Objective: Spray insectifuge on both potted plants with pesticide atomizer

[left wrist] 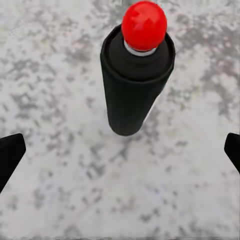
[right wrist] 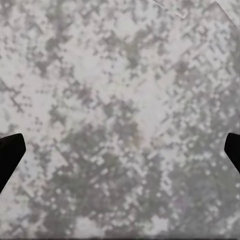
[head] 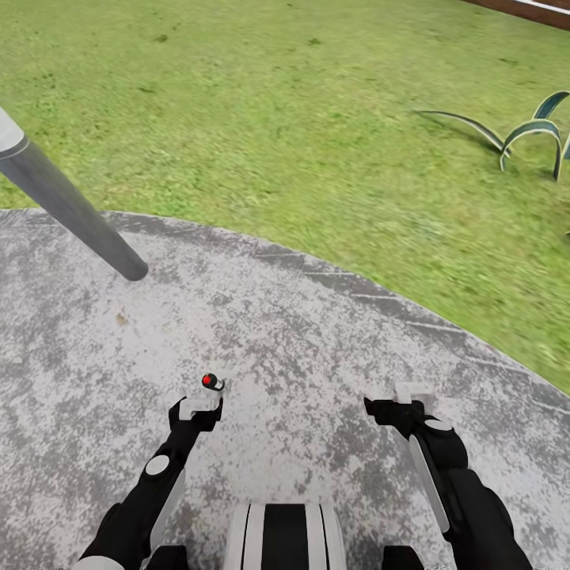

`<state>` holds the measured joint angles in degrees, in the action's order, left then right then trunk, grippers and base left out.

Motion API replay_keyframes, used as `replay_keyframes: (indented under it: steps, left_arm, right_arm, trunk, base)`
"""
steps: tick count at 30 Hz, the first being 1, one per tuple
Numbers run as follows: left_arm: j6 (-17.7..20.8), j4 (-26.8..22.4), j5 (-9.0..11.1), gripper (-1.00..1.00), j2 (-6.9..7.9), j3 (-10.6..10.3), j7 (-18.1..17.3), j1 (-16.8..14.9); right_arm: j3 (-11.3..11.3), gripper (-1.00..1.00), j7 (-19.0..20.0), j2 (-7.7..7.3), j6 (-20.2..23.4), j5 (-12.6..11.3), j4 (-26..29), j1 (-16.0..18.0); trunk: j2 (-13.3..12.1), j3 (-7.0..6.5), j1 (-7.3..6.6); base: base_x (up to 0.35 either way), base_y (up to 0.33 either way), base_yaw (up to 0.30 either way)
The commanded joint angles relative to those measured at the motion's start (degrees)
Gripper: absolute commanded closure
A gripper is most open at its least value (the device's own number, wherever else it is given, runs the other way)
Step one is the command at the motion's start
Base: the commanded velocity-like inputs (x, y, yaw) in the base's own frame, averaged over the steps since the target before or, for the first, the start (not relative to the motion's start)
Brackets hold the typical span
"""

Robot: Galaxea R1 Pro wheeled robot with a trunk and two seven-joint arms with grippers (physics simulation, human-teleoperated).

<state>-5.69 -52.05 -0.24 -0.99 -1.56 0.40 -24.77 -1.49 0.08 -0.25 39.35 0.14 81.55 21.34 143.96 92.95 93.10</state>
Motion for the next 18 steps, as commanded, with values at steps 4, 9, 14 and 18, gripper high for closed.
replay_keyframes:
  steps: [4,9,14,18]
  left_arm:
    - [-0.89,0.02,-0.03,-1.00,-0.03,-0.02,0.04,-0.02]
    - [-1.20,0.02,-0.03,-1.00,-0.02,0.02,0.04,-0.02]
    - [-1.25,0.20,-0.07,-1.00,0.00,-0.07,0.04,-0.02]
    - [-1.25,0.07,-0.03,-1.00,-0.02,-0.02,0.04,-0.02]
  right_arm:
    - [0.00,-1.00,0.01,-0.01,0.29,0.03,0.05,0.02]
    - [0.00,-1.00,0.01,-0.01,0.29,0.04,0.08,0.02]
    - [0.00,-1.00,0.01,-0.01,0.29,0.04,0.08,0.02]
    - [0.00,-1.00,0.01,-0.01,0.29,0.04,0.09,0.02]
  trunk:
    - [0.04,0.78,0.04]
    - [0.04,0.89,0.04]
    - [0.04,0.91,0.04]
    - [0.04,0.91,0.04]
  base:
    - [0.000,0.000,0.000]
    - [0.000,0.000,0.000]
    - [0.039,0.000,0.000]
    - [0.165,0.000,0.000]
